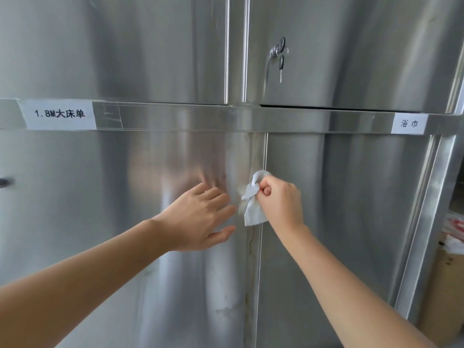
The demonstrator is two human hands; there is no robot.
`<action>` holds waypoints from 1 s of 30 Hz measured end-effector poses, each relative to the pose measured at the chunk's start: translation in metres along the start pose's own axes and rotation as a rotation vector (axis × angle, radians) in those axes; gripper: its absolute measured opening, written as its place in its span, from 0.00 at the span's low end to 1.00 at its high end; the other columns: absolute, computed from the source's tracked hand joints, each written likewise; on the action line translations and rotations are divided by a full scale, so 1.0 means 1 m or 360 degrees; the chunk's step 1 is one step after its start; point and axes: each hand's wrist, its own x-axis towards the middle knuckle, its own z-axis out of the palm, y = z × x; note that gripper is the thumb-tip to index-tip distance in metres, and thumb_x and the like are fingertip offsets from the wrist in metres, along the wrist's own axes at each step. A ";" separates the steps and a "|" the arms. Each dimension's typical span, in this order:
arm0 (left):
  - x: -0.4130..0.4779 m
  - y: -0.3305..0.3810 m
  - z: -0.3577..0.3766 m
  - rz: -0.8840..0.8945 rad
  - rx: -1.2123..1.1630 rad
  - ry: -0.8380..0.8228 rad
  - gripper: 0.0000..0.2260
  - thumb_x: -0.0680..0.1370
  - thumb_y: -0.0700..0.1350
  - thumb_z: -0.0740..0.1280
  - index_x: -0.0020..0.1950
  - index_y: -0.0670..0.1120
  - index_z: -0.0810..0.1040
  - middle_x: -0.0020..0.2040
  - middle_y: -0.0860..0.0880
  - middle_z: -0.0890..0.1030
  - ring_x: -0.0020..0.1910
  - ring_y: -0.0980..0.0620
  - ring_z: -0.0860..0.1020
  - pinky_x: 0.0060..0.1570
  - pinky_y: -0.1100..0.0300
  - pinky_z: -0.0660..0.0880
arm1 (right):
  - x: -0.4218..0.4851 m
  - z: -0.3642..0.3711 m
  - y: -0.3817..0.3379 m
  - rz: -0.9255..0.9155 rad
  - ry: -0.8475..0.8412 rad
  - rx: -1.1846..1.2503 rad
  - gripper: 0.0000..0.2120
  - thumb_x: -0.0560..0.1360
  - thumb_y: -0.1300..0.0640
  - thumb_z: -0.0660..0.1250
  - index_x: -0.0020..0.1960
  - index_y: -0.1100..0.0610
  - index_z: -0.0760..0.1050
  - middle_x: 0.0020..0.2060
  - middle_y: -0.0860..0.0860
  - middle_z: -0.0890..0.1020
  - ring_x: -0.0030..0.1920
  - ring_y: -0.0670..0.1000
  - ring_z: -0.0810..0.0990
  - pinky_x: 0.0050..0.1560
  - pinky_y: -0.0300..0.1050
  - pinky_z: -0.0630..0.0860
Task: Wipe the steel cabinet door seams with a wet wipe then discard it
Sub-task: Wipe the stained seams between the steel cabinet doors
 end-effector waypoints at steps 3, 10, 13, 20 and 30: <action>0.002 -0.004 -0.004 -0.0018 -0.0007 0.0014 0.24 0.84 0.60 0.50 0.55 0.46 0.79 0.51 0.47 0.80 0.46 0.44 0.76 0.47 0.51 0.71 | -0.003 0.000 0.002 0.0040 -0.0155 -0.0084 0.08 0.69 0.64 0.67 0.33 0.56 0.73 0.25 0.48 0.71 0.31 0.56 0.69 0.29 0.44 0.63; 0.008 -0.022 -0.021 -0.0041 0.0024 0.0153 0.20 0.83 0.58 0.54 0.54 0.46 0.79 0.49 0.48 0.80 0.44 0.44 0.76 0.45 0.52 0.71 | 0.060 -0.025 -0.036 -0.0124 0.0122 0.0171 0.08 0.72 0.64 0.66 0.38 0.53 0.76 0.24 0.46 0.66 0.31 0.53 0.68 0.32 0.45 0.66; 0.008 -0.026 -0.022 -0.0084 0.0024 0.0186 0.19 0.83 0.57 0.55 0.54 0.45 0.79 0.48 0.48 0.79 0.43 0.44 0.76 0.44 0.51 0.72 | 0.071 -0.019 -0.041 -0.0084 0.0168 0.0196 0.08 0.70 0.64 0.66 0.38 0.52 0.75 0.24 0.46 0.67 0.31 0.54 0.69 0.31 0.46 0.67; -0.002 -0.015 -0.012 -0.0066 0.0022 0.0184 0.17 0.82 0.56 0.57 0.52 0.45 0.79 0.46 0.48 0.79 0.41 0.45 0.75 0.43 0.52 0.71 | 0.036 -0.004 -0.022 0.0055 0.0100 -0.0020 0.12 0.71 0.56 0.70 0.34 0.51 0.68 0.26 0.48 0.70 0.32 0.57 0.71 0.31 0.44 0.64; -0.010 -0.002 0.001 -0.0075 -0.0015 0.0162 0.17 0.82 0.56 0.58 0.52 0.45 0.79 0.45 0.48 0.78 0.41 0.44 0.75 0.42 0.52 0.72 | -0.045 0.020 0.016 0.0269 -0.0171 -0.0083 0.13 0.71 0.52 0.72 0.35 0.49 0.69 0.30 0.50 0.80 0.33 0.58 0.74 0.31 0.45 0.66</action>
